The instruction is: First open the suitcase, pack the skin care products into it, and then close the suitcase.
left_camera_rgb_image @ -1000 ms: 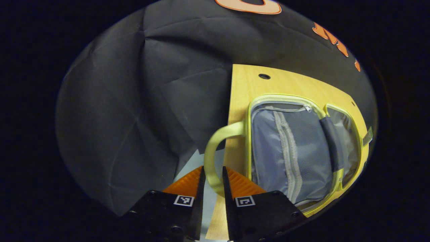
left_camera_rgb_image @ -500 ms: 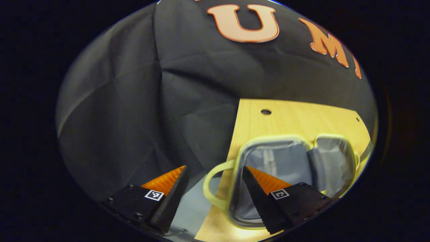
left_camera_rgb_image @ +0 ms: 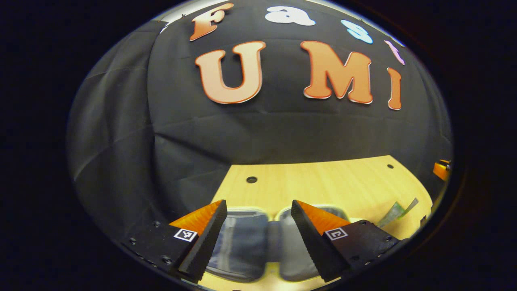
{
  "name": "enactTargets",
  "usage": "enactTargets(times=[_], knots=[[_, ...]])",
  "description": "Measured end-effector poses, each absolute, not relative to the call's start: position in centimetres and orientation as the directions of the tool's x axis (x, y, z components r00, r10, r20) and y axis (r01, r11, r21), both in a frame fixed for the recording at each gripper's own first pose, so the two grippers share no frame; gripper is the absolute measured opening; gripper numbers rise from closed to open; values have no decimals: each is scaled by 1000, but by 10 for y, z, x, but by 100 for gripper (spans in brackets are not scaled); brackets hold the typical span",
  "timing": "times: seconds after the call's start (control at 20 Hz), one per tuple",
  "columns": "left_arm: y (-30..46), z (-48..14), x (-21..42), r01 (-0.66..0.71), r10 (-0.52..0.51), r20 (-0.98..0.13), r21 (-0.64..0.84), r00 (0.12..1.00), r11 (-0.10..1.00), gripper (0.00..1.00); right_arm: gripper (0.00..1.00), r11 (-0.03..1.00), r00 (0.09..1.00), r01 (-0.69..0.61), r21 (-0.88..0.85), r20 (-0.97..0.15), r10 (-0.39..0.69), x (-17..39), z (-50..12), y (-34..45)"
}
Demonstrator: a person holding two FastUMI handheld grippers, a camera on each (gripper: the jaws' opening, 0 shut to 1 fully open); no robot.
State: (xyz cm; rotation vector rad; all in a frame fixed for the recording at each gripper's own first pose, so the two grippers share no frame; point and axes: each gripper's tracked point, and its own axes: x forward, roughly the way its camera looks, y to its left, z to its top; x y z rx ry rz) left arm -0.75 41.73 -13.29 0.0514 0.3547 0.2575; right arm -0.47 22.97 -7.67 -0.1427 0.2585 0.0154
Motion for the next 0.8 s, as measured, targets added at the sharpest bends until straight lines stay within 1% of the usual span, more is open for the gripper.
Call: enactTargets(times=[0.1, 0.2, 0.35, 0.45, 0.6, 0.8], knots=[[364, -130, 5, -202, 215, -310, 74, 926, 977, 98, 95, 989, 966, -40, -141, -259, 2, -2, -75, 205], [308, -133, 18, -149, 156, -287, 48, 945, 988, 100, 94, 988, 964, -49, -148, -266, 8, -2, -75, 183], [225, -152, 32, -52, 64, -292, 48, 954, 997, 99, 95, 987, 958, -71, -144, -285, 28, -2, -79, 152], [181, -168, 41, -4, 22, -305, 58, 952, 998, 99, 95, 989, 954, -82, -119, -297, 43, -3, -82, 134], [130, -202, 54, 42, -19, -318, 65, 948, 997, 99, 95, 990, 949, -70, -122, -313, 28, -5, -90, 102], [83, -268, 72, 82, -48, -394, 71, 918, 994, 99, 95, 989, 943, -48, -139, -334, -1, -9, -105, 68]])
